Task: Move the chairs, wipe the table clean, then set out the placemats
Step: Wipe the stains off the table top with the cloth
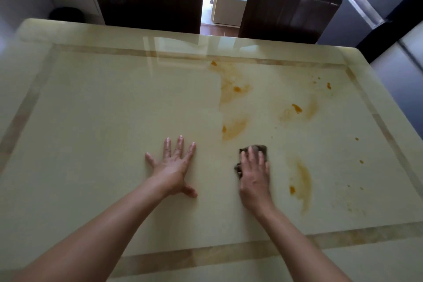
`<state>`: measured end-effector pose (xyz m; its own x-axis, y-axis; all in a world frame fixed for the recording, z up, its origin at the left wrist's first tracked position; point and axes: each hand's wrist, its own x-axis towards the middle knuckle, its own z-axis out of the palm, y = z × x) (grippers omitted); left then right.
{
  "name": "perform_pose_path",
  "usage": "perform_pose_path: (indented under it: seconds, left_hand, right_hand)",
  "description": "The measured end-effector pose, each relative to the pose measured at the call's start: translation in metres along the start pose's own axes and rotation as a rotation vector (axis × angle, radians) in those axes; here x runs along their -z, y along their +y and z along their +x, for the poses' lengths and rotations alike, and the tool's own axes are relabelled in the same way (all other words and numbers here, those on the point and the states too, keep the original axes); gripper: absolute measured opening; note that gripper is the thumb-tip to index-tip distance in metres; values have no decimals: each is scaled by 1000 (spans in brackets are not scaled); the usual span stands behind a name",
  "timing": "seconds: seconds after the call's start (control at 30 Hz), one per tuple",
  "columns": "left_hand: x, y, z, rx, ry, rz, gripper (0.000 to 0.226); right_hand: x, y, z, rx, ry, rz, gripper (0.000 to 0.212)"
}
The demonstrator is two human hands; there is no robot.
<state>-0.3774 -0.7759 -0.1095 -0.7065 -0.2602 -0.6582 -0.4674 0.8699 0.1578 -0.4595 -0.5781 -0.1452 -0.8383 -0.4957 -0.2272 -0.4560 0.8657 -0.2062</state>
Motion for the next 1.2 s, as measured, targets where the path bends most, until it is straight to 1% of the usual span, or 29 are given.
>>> perform_pose_path:
  seconds: [0.13,0.17,0.2,0.27,0.37,0.43,0.6,0.7,1.07,1.2]
  left_hand:
    - [0,1,0,17,11,-10,136]
    - [-1,1,0,21,16,-15,137]
    - [-1,1,1,23,21,-16,138]
    - [-1,1,1,26,18,-10,138]
    - [-1,0,2,24,6,2,137]
    - [-1,-1,2,20,4,4,137]
    - [-1,-1,1,12,-7,0,135]
    - [-1,-2,1,10,-5,-3,134]
    - [1,1,0,16,-5,-24,134]
    - [0,0,1,27,-2,-21,135]
  right_hand:
    - [-10,-54,9,297,-86,20,75]
    - [-9,-62,15,344,-97,7,74]
    - [-8,-68,22,372,-105,-15,68]
    - [-4,-74,37,384,-121,-45,59]
    - [6,-67,60,325,-104,-16,57]
    - [13,-53,75,239,-81,8,59]
    - [30,12,85,-21,-36,-29,59]
    - [33,38,79,-121,-25,-65,60]
    - [28,31,82,-172,30,-68,61]
    - [26,31,87,-130,50,-32,59]
